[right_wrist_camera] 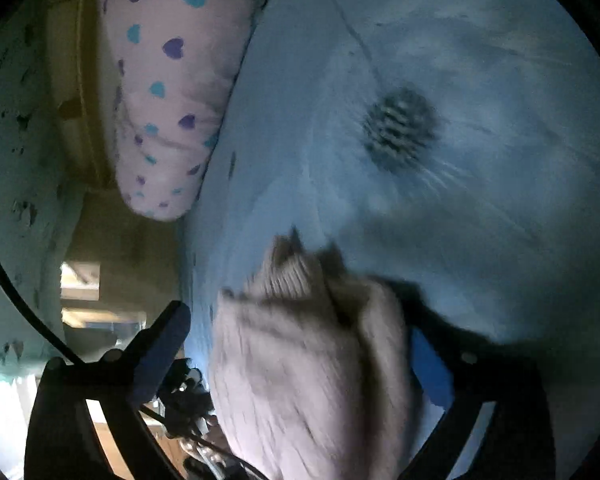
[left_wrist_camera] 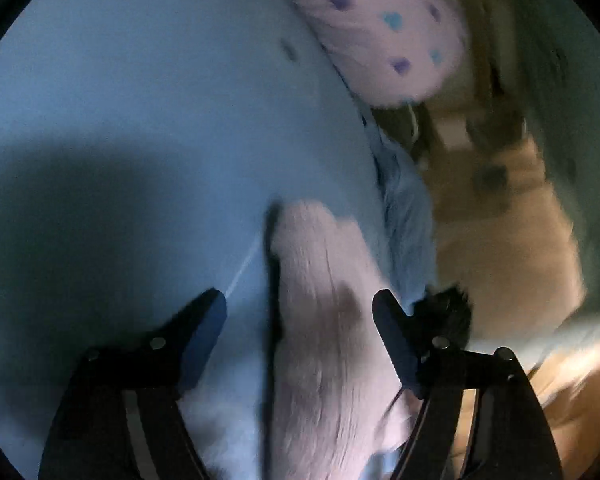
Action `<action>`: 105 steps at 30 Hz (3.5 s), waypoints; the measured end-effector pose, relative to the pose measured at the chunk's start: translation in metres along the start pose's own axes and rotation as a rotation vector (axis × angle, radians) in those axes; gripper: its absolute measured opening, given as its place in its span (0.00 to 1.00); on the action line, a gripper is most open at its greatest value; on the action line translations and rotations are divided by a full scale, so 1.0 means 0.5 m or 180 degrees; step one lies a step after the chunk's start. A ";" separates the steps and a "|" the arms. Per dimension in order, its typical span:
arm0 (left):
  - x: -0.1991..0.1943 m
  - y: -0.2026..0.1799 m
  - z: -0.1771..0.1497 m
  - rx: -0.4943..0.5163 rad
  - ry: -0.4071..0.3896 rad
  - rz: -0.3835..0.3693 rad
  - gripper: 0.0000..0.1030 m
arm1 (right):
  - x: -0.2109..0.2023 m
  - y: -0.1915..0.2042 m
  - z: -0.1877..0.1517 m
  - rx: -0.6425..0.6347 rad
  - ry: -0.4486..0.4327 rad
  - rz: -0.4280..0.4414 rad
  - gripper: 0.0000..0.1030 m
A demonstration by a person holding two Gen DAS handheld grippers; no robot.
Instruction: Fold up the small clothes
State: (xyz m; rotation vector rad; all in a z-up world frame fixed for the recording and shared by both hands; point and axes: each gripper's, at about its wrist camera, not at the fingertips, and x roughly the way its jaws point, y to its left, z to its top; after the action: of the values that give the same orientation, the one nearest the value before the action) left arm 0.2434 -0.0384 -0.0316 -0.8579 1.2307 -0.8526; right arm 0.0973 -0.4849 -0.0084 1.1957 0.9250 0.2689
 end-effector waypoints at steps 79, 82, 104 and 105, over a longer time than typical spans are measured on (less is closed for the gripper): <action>-0.018 -0.114 -0.520 0.1904 -0.0673 0.2845 0.39 | -0.002 0.096 -0.527 -0.2117 -0.0686 -0.2976 1.00; -0.019 -0.110 -0.522 0.1897 -0.0677 0.2809 0.40 | 0.002 0.103 -0.523 -0.2109 -0.0683 -0.3018 1.00; -0.012 -0.111 -0.523 0.1910 -0.0625 0.2738 0.51 | -0.001 0.106 -0.536 -0.2074 -0.0736 -0.3033 1.00; -0.013 -0.109 -0.521 0.1909 -0.0609 0.2704 0.53 | -0.002 0.106 -0.536 -0.2069 -0.0736 -0.3024 1.00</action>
State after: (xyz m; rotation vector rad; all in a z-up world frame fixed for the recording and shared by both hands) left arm -0.0193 -0.0784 -0.0132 0.0945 0.9493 -0.3787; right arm -0.0849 -0.2838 0.0214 0.1159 0.9951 -0.3184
